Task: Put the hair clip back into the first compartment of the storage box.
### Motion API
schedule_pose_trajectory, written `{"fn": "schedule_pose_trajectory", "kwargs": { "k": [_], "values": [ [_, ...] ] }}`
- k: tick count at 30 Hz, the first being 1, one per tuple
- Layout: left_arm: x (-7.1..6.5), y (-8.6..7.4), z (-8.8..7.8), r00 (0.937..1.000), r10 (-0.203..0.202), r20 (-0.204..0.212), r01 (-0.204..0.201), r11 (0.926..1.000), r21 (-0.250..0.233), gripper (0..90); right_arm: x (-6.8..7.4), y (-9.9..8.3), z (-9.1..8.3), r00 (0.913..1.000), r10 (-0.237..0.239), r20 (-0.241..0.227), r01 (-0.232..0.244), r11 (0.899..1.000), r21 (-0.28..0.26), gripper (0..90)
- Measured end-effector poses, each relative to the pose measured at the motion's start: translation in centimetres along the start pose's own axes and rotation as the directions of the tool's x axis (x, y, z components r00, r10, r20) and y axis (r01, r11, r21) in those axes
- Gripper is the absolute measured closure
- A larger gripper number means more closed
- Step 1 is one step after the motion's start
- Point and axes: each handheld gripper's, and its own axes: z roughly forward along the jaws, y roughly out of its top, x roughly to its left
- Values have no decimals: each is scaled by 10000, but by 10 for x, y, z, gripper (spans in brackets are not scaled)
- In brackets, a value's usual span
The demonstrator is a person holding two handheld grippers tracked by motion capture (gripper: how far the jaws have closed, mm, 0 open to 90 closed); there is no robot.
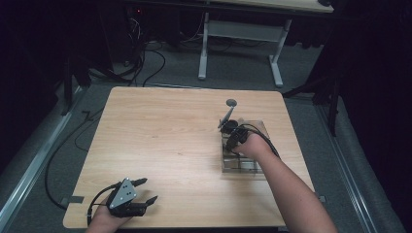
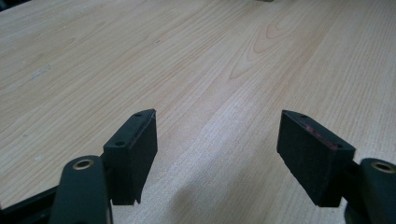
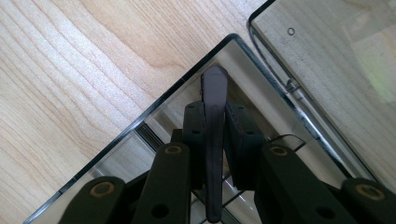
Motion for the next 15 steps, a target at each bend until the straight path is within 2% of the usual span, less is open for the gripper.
{"fn": "schedule_pose_trajectory", "kwargs": {
  "k": [1,3,5,7,15],
  "values": [
    [0,0,0,10000,5,2,-5,10000,1,293,2,0,1,9995,319,-19,-319,9995,90,792],
    [0,0,0,10000,8,5,-8,10000,1,292,-1,1,2,10000,-81,-32,81,10000,9,792],
    [0,0,0,10000,14,5,-14,10000,-1,293,1,0,2,9997,258,-39,-258,9996,76,791],
    [0,0,0,10000,13,9,-13,10000,-1,293,0,0,2,10000,73,-55,-72,10000,38,791],
    [0,0,0,10000,11,7,-11,10000,0,293,0,0,2,9998,172,-66,-172,9998,54,782]
  ]
}}
